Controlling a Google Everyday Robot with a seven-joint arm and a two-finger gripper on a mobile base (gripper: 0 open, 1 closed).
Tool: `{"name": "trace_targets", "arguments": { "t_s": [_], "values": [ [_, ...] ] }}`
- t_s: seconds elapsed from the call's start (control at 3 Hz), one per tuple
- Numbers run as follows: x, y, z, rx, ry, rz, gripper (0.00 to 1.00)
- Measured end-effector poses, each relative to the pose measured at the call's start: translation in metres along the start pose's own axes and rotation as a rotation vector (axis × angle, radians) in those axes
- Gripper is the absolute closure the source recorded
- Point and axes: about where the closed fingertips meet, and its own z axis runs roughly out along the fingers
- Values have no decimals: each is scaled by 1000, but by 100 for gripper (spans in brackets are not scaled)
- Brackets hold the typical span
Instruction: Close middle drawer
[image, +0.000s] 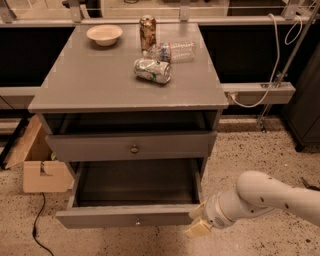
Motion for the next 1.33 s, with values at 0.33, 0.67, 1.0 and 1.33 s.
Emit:
{"name": "trace_targets", "arguments": {
  "t_s": [0.33,0.67,1.0,1.33],
  "values": [
    [17,-4,25,-17,13,28,65],
    [31,-11,55,-25,22,64,89],
    [32,-22,77,-11,9,84,100],
    [25,-36,86,28,-9,82,100]
  ]
}}
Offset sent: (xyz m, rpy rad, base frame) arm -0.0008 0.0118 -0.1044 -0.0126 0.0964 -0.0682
